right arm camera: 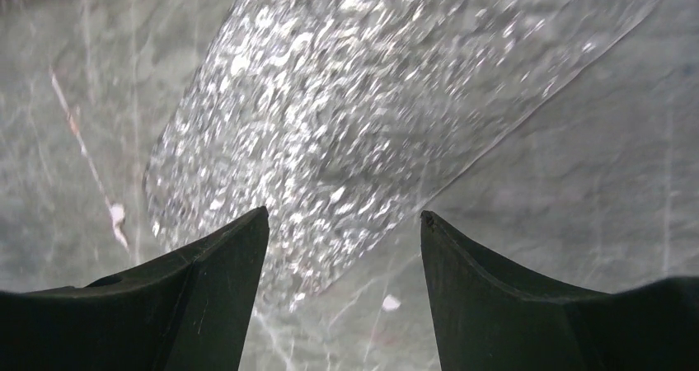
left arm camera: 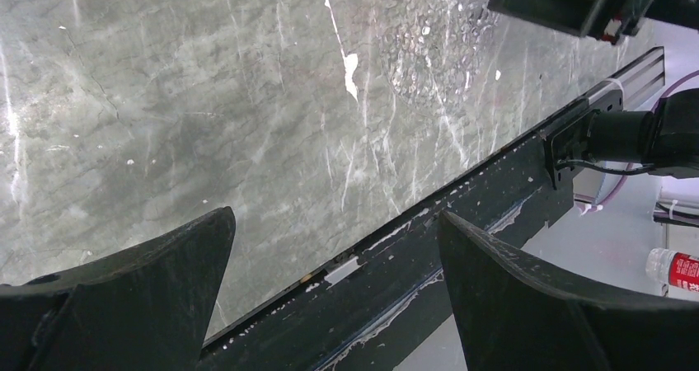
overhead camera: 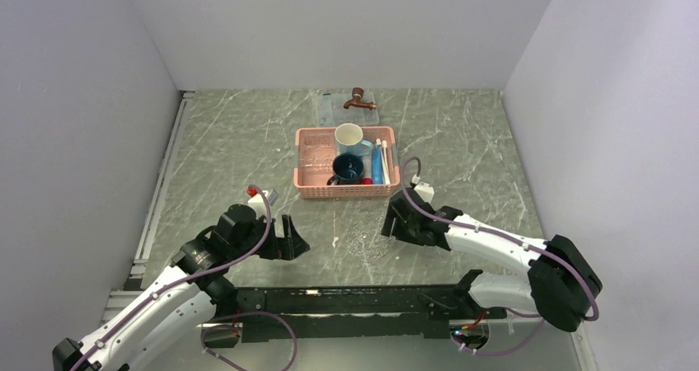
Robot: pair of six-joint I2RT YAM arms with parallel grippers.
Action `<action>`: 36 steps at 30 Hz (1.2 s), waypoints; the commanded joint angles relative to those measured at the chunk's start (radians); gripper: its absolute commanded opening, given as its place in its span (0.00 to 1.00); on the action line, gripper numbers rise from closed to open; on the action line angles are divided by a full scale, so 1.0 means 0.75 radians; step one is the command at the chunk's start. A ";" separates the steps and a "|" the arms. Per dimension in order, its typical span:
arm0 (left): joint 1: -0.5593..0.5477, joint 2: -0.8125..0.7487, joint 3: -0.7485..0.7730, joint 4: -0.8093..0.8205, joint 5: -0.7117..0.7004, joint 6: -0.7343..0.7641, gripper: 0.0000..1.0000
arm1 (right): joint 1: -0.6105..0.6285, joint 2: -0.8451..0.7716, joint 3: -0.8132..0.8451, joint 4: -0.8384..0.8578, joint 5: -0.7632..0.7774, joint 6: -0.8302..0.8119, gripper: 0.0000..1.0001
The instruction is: Prepare toiletry sets of a toothbrush and toothpaste on the tray
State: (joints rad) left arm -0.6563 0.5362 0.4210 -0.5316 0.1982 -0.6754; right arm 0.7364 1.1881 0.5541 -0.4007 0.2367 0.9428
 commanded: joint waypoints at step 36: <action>-0.004 -0.018 0.076 -0.036 -0.007 0.022 0.99 | 0.342 0.200 0.140 0.166 0.022 0.127 0.70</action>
State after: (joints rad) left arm -0.6563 0.5388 0.4381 -0.5636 0.1959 -0.6701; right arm 0.9791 1.3121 0.6155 -0.3244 0.2493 1.0470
